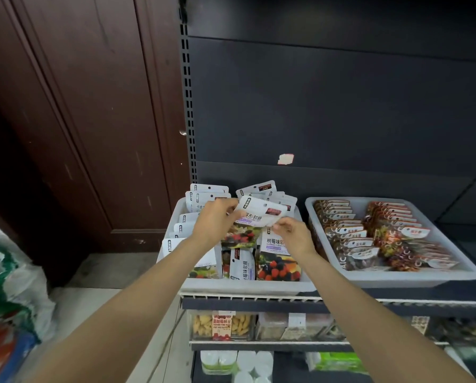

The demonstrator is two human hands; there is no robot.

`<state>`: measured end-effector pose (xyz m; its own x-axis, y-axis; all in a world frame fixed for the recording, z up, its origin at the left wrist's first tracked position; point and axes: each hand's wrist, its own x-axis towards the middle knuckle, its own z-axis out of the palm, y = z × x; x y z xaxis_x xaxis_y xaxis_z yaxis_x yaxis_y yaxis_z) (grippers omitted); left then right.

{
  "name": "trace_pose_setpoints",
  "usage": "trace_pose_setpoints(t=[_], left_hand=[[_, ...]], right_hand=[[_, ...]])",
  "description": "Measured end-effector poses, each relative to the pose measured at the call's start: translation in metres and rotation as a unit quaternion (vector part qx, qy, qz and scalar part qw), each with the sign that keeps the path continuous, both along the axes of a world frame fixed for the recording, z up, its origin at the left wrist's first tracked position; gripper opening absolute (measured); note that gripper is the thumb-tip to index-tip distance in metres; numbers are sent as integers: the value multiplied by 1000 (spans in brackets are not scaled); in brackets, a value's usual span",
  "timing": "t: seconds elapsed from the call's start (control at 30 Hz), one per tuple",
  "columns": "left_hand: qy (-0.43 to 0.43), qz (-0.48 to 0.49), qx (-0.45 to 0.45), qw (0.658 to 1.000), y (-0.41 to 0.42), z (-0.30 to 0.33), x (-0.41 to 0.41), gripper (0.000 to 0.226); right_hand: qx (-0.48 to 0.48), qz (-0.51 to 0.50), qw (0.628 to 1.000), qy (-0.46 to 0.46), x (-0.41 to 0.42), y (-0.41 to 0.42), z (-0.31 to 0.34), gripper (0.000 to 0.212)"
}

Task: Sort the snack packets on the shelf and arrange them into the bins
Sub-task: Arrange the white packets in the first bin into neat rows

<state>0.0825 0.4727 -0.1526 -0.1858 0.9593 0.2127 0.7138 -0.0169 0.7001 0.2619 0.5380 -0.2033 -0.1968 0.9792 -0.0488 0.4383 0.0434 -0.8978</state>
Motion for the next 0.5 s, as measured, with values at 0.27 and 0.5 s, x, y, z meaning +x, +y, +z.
trace_pose_setpoints(t=[0.27,0.5], left_hand=[[-217,-10,-9,976,2,-1,-10,26],[-308,1,-95,947,14,-28,11,14]], right_hand=[[-29,171,963,-204,12,0,-20,66],[-70,89,990,81,35,-3,2,105]])
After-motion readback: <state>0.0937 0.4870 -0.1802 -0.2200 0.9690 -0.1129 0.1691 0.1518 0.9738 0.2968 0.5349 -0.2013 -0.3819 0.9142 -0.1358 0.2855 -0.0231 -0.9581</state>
